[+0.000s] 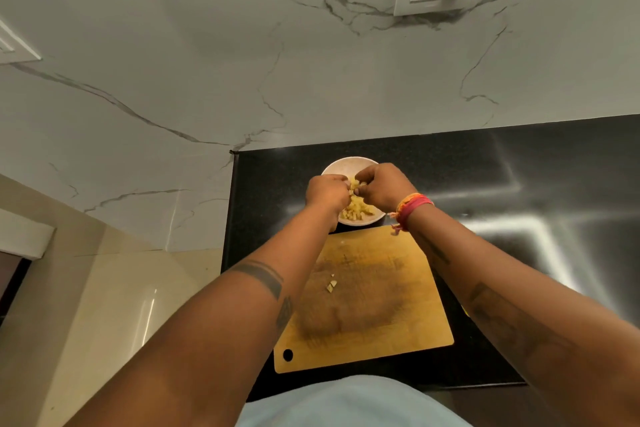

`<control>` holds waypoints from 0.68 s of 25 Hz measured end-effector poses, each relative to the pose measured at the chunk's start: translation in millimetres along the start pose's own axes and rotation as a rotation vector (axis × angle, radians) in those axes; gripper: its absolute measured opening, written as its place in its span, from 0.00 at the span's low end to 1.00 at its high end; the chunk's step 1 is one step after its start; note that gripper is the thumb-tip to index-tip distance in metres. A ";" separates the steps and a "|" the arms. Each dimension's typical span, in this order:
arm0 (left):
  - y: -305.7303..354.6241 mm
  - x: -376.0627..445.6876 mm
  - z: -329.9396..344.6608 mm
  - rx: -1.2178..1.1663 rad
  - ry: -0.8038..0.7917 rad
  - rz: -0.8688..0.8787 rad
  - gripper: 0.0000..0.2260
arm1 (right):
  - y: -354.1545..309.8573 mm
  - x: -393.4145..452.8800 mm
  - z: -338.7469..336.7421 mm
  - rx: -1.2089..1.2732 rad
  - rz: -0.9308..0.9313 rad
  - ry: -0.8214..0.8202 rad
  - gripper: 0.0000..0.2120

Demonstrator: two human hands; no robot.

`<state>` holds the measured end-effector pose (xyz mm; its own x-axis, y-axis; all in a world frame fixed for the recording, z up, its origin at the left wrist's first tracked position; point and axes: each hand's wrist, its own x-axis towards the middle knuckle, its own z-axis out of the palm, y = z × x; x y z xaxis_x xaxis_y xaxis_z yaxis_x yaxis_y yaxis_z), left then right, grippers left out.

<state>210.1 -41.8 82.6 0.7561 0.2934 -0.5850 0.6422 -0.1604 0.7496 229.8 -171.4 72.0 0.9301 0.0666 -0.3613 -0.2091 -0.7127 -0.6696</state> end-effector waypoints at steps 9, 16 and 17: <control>-7.8 10.3 1.7 0.171 0.023 0.212 0.09 | 8.0 2.9 16.8 0.117 0.055 0.205 0.05; -53.7 -13.5 -29.1 0.276 -0.040 0.219 0.05 | 22.6 -56.9 55.0 0.127 -0.034 -0.019 0.04; -67.5 -15.2 -34.1 0.373 -0.051 0.210 0.05 | 26.0 -66.8 64.4 0.051 -0.083 -0.083 0.05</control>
<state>150.9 -3.3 51.4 0.8746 0.1724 -0.4532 0.4680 -0.5446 0.6960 142.8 -149.5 36.9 0.9169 0.1828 -0.3547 -0.1499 -0.6660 -0.7307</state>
